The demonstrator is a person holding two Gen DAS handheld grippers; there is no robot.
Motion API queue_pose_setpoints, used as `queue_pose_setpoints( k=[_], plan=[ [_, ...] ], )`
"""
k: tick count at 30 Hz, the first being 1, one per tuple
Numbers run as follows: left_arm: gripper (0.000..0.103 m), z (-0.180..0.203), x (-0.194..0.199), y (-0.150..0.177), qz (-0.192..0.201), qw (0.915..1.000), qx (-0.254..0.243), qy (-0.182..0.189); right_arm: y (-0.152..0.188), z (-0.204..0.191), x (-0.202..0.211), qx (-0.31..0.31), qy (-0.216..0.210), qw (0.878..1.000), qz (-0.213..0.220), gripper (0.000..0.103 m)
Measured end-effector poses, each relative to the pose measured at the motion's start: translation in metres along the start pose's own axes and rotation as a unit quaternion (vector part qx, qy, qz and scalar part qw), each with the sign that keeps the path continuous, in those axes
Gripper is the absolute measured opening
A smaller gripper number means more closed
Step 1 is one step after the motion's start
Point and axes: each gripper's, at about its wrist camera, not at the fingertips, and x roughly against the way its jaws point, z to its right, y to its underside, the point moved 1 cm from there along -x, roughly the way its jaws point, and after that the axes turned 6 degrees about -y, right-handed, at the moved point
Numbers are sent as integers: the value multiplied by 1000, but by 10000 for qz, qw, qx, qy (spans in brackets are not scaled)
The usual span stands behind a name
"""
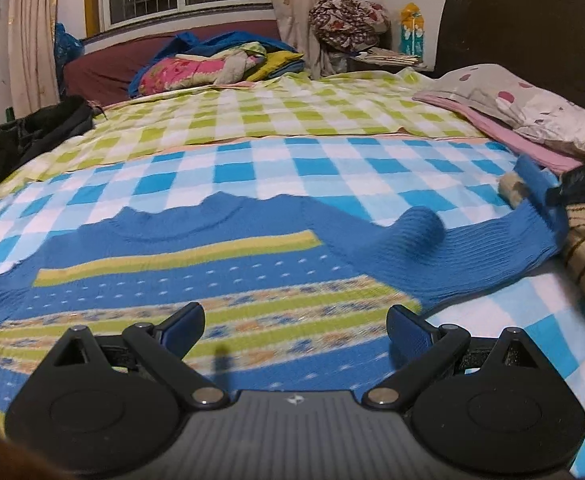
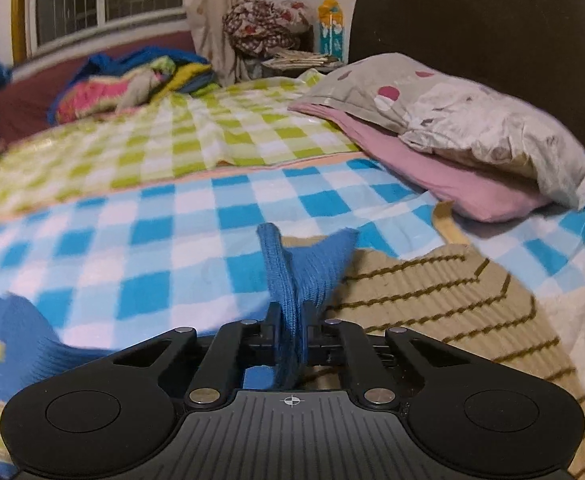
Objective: Fold small clothes
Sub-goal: 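Close the right gripper on the cuff of that blue sleeve, then carry the sleeve across the sweater body with the right gripper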
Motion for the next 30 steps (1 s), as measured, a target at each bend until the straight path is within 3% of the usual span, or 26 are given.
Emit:
queue_pose_setpoints(
  k=[5,10,15,18,23,30],
  plan=[
    [103,-24,16,12,-4,9999,-67,-136,-6,-22,26,-250,-709,9971,79,8],
    [103,-64,38,32,-120,9991,39,-415,-9,-79,52,-195,-1569,9873,139,8],
    [103,-110,55,58,-271,9970,334,-645,11,-169,69,267,-2722,9619,-22,8],
    [103,-133,58,71,-416,9956,462,-699,38,-223,72,773,-3148,9458,-185,8],
    [103,-164,63,83,-492,9930,735,-782,84,-290,58,1456,-3358,9291,-531,8],
    [103,-183,60,82,-447,9927,903,-663,110,-309,50,1733,-3236,9278,-670,8]
  ],
)
